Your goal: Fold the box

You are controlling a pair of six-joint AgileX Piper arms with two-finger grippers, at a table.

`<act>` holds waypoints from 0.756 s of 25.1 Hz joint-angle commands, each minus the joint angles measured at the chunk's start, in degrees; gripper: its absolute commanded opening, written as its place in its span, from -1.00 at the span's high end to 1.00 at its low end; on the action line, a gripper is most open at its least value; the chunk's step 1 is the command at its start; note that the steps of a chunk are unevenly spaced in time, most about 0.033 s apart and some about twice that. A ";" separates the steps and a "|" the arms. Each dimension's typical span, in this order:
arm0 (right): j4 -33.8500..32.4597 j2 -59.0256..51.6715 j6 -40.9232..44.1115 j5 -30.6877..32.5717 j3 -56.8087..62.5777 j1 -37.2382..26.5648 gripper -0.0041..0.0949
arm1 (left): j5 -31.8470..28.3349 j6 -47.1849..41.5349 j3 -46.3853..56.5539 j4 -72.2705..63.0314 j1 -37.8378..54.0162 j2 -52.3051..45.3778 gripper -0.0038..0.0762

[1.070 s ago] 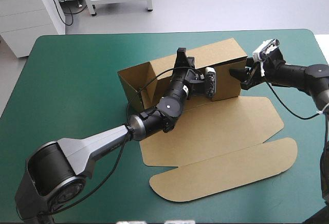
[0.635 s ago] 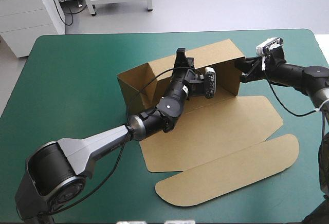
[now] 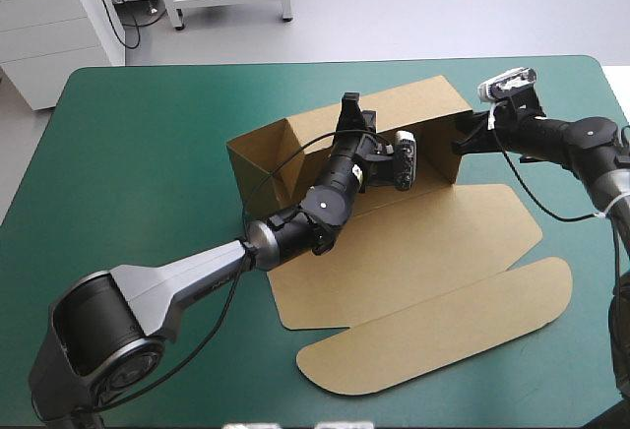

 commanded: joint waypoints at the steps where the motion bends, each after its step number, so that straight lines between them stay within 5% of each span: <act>1: -3.41 -2.42 3.74 0.94 -0.70 0.44 0.91 | -0.42 -0.97 -1.57 1.75 -0.51 -3.35 0.92; 6: -4.33 -2.42 6.41 0.94 -0.70 0.48 0.91 | -0.58 -2.10 -1.57 1.75 -0.51 -3.35 0.88; 14: -9.60 -2.42 11.06 0.82 -0.70 0.48 0.91 | -9.21 -2.10 -1.57 2.22 -0.62 -3.35 0.00; 19: -9.73 -2.42 11.71 0.70 -0.70 0.48 0.91 | -16.22 -3.97 -1.57 2.22 -0.84 -3.35 -0.06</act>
